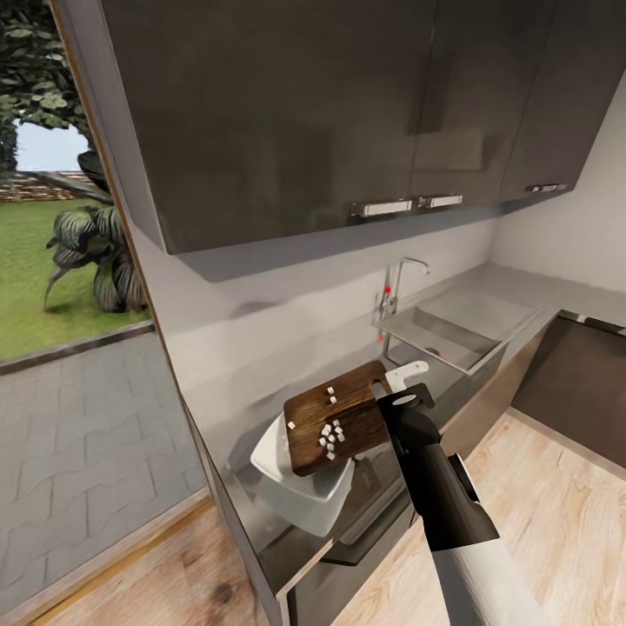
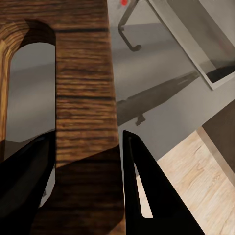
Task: In the kitchen, take the Vidalia onion out of the sink, dice it on the chopping board with the paring knife, put the diced onion into the bowl on the countertop, then place both the paring knife and the chopping board into the sink.
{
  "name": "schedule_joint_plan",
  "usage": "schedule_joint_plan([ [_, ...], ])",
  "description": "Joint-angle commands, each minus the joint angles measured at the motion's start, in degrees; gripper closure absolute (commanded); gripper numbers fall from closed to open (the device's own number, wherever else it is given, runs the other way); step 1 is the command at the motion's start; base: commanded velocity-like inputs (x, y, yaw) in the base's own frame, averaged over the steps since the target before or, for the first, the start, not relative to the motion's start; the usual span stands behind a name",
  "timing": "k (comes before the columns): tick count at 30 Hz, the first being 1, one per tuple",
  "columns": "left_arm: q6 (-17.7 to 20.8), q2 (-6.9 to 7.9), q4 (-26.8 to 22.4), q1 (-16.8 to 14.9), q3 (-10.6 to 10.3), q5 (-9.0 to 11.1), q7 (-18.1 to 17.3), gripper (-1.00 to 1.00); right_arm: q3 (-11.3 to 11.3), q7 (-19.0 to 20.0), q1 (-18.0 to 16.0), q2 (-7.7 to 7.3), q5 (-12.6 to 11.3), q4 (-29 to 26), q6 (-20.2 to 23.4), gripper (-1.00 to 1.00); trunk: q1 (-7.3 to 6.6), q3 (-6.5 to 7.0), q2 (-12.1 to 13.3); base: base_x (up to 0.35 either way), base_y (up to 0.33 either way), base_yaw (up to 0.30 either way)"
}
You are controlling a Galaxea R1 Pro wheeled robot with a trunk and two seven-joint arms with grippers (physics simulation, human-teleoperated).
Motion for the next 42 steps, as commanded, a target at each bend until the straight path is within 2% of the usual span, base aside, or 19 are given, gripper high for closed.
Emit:
schedule_joint_plan([
  [1, -0.2, 0.05, -0.1, 0.0, -0.3, 0.6, 0.4, -1.0, 0.0, 0.4, -0.1, 0.01, 0.6, 0.0, 0.3, 1.0, 0.04, -0.12, -0.1, 0.0, 0.0, 0.0],
  [29, -0.2, 0.05, -0.1, 0.0, -0.2, 0.6, 0.4, -1.0, 0.0, 0.4, -0.1, 0.01, 0.6, 0.0, 0.3, 1.0, 0.04, -0.12, -0.1, -0.008, -0.01, 0.0],
  [42, -0.2, 0.05, -0.1, 0.0, -0.3, 0.6, 0.4, -1.0, 0.0, 0.4, -0.1, 0.01, 0.6, 0.0, 0.3, 1.0, 0.04, -0.12, -0.1, 0.0, 0.055, 0.0],
])
